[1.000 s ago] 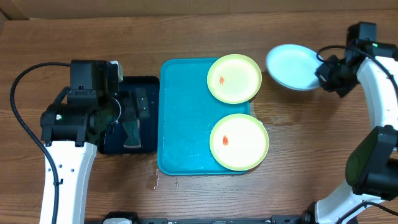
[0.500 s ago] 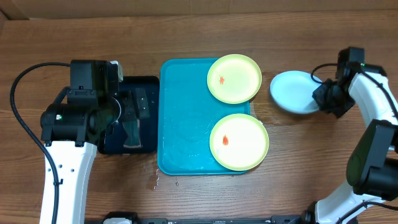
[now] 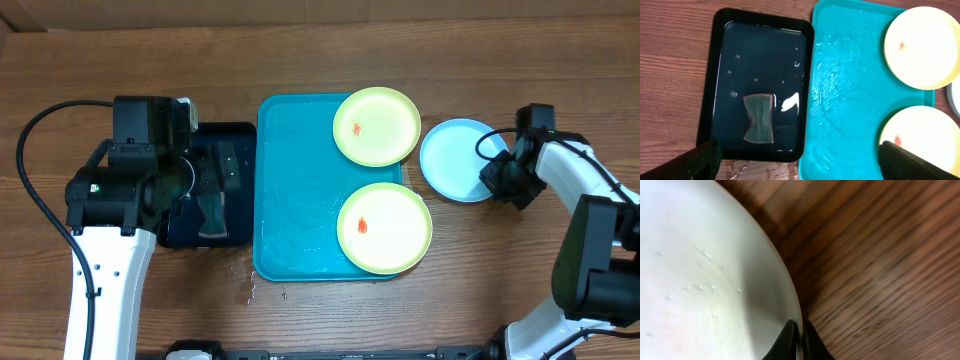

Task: Clean dirty plates on tray and stack at the side
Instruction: 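Lower the white plate onto the table right of the teal tray and release, then move the right gripper to the rim of the lower yellow plate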

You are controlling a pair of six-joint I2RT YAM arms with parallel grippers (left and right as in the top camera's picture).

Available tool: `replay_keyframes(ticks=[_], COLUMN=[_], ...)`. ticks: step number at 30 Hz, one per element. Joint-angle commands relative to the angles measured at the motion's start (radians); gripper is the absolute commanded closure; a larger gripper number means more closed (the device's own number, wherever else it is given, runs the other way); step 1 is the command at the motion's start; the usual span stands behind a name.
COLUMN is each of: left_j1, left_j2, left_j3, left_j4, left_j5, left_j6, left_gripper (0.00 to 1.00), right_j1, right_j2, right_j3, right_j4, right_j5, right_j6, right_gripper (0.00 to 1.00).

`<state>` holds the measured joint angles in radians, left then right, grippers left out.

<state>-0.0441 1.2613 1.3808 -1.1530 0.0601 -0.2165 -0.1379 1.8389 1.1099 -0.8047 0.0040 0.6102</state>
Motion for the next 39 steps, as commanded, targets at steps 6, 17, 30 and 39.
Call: replay_keyframes(ticks=[6,17,30,39], left_j1=[-0.002,-0.002,-0.002,-0.002], left_j2=[0.002,0.002,0.002,0.002], left_j3=[0.009,0.009,0.009,0.009], left_j4=[0.001,0.001,0.001,0.001], left_j5=[0.008,0.008,0.008,0.008], left_j6=[0.011,0.011,0.011,0.011], left_gripper=[0.0,0.0,0.0,0.0], right_j1=[0.055,0.055,0.082,0.145], right_j2=[0.011,0.011,0.011,-0.005], right_j3=[-0.037,0.145,0.257,0.259], right_j4=[-0.049,-0.22,-0.21,-0.47], right_j5=[-0.006,-0.115,-0.286,-0.32], right_j6=[-0.012,-0.204,-0.287,-0.494], right_gripper=[0.96,0.64,0.6,0.59])
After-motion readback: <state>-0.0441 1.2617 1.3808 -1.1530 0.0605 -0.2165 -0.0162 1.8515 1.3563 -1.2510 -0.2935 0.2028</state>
